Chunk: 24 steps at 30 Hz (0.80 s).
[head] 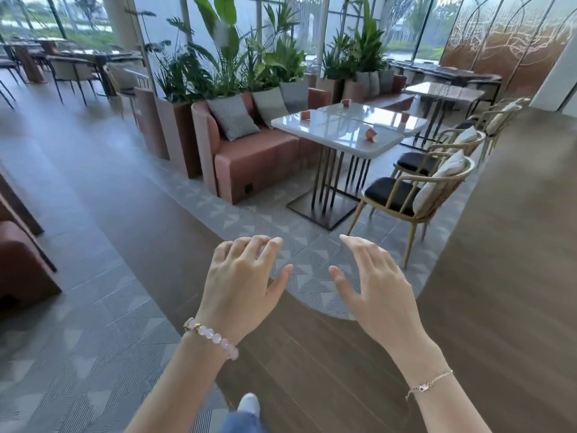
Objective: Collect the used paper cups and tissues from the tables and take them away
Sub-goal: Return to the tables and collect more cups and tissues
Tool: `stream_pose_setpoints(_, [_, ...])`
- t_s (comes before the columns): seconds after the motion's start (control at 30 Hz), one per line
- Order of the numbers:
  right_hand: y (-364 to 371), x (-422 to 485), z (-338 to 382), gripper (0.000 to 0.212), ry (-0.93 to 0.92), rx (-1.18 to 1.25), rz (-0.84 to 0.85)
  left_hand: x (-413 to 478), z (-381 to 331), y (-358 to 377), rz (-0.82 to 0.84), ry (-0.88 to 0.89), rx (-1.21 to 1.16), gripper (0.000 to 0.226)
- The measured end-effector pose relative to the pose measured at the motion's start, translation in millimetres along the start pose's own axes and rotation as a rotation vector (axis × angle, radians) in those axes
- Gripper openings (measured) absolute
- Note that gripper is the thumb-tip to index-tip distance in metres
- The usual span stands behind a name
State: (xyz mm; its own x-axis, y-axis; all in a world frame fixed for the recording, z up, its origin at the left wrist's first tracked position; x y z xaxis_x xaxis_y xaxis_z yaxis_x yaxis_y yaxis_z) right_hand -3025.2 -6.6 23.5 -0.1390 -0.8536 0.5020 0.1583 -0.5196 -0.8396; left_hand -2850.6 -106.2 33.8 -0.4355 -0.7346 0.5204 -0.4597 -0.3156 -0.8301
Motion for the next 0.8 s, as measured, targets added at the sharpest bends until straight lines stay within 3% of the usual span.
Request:
stream_pose_setpoints(0.47, [117,250,-82,0.056,0.095,-0.068,-0.057,268,84,137,0.021,0.115,-0.099,0.045])
stream_pose_setpoints(0.8, [188,381,-152,0.057,0.153,-0.070,-0.049,410,122,227,0.010,0.147,-0.114,0.045])
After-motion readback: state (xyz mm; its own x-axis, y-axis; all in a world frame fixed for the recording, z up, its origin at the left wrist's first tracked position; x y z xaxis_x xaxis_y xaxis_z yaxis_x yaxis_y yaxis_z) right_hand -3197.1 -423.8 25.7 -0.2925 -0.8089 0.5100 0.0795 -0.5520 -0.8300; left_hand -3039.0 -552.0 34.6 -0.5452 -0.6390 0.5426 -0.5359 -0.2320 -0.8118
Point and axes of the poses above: each hand's wrist, its own x-axis towards the middle knuckle, its own y-axis out of the palm, z = x × y, the point moved 1 cm from there along x, towards the middle knuckle, and after that the axes turned 11 degrees about -y, right-handed, at the moved point
